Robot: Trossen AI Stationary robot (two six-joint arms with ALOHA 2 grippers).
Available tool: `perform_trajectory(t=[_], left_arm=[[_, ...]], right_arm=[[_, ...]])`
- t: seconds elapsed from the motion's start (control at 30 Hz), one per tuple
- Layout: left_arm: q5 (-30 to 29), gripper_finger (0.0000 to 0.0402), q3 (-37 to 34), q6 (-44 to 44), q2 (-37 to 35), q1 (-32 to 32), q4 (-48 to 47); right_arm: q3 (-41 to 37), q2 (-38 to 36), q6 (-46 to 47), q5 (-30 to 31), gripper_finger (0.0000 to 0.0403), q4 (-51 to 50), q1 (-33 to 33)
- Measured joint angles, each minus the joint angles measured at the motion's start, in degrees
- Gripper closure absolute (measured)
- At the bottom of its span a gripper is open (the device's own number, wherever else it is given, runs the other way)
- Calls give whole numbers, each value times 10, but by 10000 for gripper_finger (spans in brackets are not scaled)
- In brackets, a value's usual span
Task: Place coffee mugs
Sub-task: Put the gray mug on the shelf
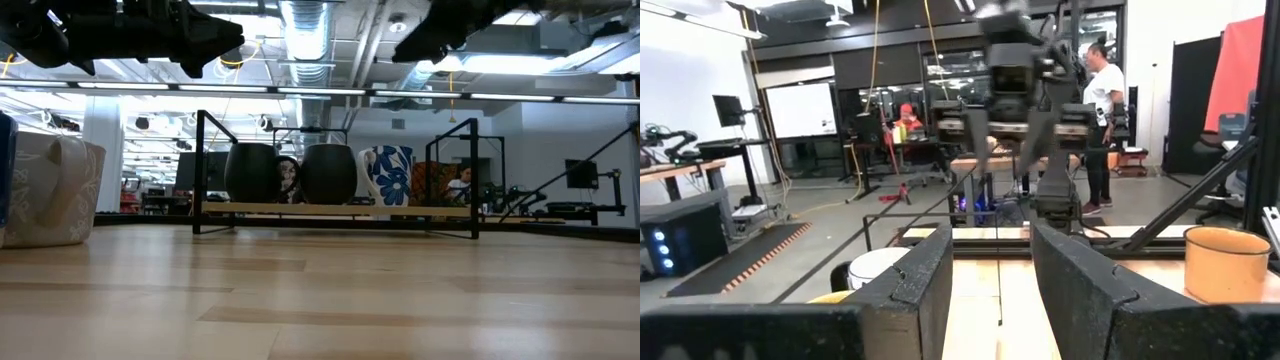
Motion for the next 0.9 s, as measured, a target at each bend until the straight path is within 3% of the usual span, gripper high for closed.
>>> perform_trajectory(t=[0.2,0.3,0.5,0.9], left_arm=[[40,274,0,-2,0,0,0],[51,274,0,-5,0,0,0],[50,274,0,-6,0,0,-3],[45,274,0,-6,0,0,-12]], right_arm=[[-123,-48,6,3,209,207,79],[-158,-53,1,44,209,271,111],[-177,-52,10,152,209,284,158],[-183,-52,0,183,209,315,201]])
